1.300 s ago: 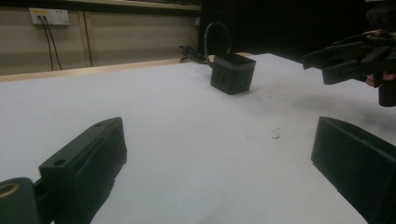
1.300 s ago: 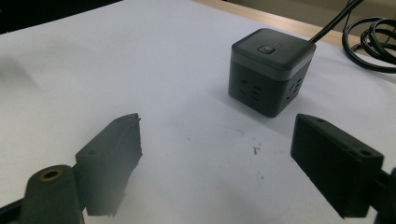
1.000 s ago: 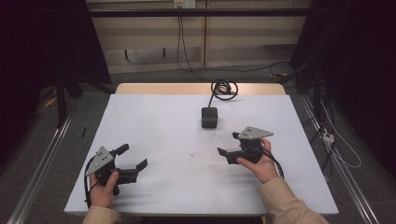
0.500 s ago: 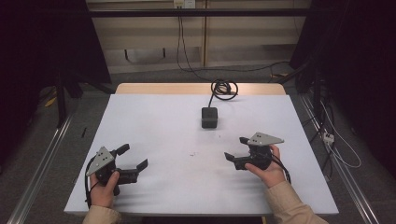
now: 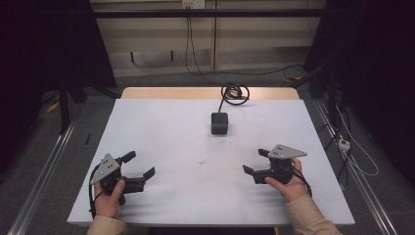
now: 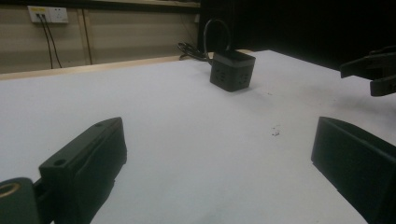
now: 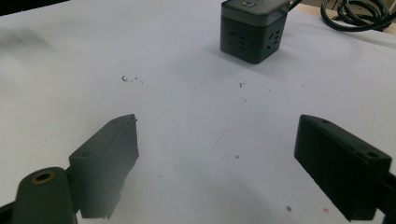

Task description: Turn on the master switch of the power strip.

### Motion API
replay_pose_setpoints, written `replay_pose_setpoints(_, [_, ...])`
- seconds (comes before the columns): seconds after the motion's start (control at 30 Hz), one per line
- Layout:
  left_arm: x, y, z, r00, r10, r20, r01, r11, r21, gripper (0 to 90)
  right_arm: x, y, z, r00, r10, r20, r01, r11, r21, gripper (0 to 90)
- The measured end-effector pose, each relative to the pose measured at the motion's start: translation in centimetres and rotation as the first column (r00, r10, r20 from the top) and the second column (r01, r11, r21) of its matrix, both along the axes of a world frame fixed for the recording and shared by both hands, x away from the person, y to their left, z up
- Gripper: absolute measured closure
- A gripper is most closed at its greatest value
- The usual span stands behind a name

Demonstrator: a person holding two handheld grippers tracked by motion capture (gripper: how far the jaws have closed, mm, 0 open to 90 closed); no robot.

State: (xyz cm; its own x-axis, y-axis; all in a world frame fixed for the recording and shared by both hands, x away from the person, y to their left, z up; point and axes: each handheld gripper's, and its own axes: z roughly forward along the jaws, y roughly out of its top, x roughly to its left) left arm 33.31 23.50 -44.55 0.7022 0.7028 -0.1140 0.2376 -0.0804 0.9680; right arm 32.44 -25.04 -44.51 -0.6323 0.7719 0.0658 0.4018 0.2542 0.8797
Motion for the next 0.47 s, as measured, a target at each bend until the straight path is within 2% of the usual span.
replay_pose_setpoints(0.47, [0.1, -0.2, 0.1, 1.0000, 0.002, -0.004, -0.002, 1.0000, 0.004, 2.9, -2.1, -2.6, -0.3, 0.9991, -0.042, 0.004, 0.042, 0.999, 0.016, 13.6])
